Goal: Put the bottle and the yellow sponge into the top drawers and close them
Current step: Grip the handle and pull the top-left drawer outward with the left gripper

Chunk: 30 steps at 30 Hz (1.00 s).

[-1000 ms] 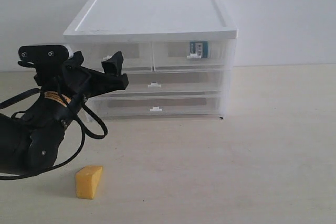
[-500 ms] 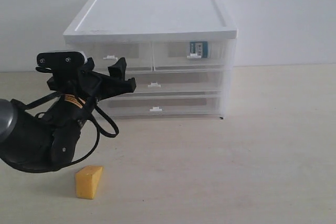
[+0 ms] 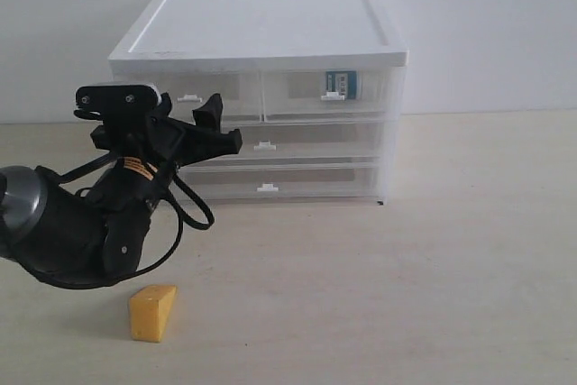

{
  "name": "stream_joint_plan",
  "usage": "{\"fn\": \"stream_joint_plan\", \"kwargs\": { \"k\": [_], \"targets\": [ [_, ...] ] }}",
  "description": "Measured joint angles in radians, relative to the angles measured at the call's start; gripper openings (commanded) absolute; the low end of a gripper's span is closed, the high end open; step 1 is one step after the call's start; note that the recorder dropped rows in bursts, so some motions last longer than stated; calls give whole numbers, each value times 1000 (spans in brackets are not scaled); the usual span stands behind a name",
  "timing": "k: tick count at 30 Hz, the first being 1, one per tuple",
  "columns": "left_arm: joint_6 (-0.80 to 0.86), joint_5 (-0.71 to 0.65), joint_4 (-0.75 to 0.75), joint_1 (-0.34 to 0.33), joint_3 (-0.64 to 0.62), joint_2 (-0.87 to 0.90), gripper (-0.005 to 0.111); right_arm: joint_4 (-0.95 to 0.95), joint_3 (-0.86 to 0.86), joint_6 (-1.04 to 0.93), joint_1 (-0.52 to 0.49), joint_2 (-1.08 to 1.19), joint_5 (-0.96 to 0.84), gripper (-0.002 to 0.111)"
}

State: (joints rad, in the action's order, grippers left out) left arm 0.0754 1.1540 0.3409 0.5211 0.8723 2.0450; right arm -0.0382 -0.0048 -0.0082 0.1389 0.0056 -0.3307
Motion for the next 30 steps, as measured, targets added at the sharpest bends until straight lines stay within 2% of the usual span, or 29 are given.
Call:
{"fn": "stream_joint_plan", "kwargs": {
  "k": [4, 5, 6, 7, 15, 22, 30],
  "targets": [
    [0, 0, 0, 0, 4, 0, 37, 0, 0, 0, 0, 0, 0, 0],
    [0, 0, 0, 0, 4, 0, 29, 0, 0, 0, 0, 0, 0, 0],
    [2, 0, 3, 0, 6, 0, 11, 0, 0, 0, 0, 0, 0, 0],
    [2, 0, 8, 0, 6, 0, 4, 0, 0, 0, 0, 0, 0, 0],
    [4, 1, 25, 14, 6, 0, 4, 0, 0, 0, 0, 0, 0, 0],
    [23, 120, 99, 86, -103, -9, 4, 0, 6, 0, 0, 0, 0, 0],
    [77, 78, 163, 160, -245, -146, 4, 0, 6, 0, 0, 0, 0, 0]
  ]
}}
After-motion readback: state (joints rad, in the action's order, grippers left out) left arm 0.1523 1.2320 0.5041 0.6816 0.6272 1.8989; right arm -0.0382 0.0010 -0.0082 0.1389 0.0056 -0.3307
